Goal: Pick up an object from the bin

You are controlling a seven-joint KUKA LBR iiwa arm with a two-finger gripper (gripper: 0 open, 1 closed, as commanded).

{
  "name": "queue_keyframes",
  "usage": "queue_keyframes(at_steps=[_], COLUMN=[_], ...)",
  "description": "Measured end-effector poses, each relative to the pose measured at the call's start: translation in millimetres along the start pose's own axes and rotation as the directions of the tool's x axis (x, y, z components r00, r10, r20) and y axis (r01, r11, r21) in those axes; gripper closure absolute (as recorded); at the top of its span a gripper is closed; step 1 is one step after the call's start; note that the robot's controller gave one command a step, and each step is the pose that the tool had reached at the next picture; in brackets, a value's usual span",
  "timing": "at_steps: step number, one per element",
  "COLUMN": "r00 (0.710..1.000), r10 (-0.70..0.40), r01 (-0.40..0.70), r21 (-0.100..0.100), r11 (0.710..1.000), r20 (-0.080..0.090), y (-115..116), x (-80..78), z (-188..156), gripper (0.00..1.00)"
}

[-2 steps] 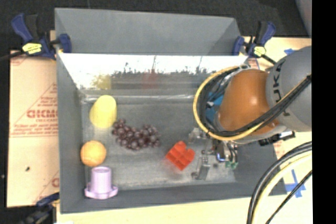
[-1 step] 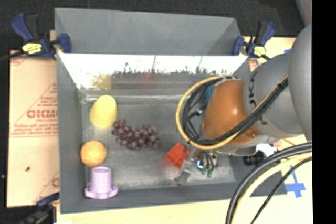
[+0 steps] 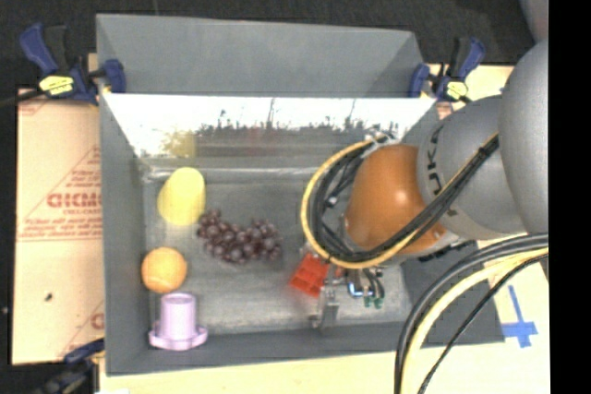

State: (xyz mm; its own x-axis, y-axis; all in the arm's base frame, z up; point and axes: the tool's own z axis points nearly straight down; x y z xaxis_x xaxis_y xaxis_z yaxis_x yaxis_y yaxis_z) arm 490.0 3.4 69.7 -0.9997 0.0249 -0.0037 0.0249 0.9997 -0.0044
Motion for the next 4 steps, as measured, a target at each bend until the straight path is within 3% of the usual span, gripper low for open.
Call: queue_keyframes(at_steps=[1,2,3,4], r00=[0.911,0.912,0.912,0.912], r10=[0.412,0.411,0.410,0.409], r01=[-0.412,-0.411,-0.409,-0.409], r21=[-0.001,-0.001,0.004,0.000], r11=[0.911,0.912,0.912,0.912], r20=[-0.004,-0.004,-0.015,-0.007], y=[8.2,8.2,7.8,7.4], x=[5.2,5.2,8.5,6.1], z=[-0.8,-0.9,-14.7,-52.0], gripper=[1.00,1.00,1.00,1.00])
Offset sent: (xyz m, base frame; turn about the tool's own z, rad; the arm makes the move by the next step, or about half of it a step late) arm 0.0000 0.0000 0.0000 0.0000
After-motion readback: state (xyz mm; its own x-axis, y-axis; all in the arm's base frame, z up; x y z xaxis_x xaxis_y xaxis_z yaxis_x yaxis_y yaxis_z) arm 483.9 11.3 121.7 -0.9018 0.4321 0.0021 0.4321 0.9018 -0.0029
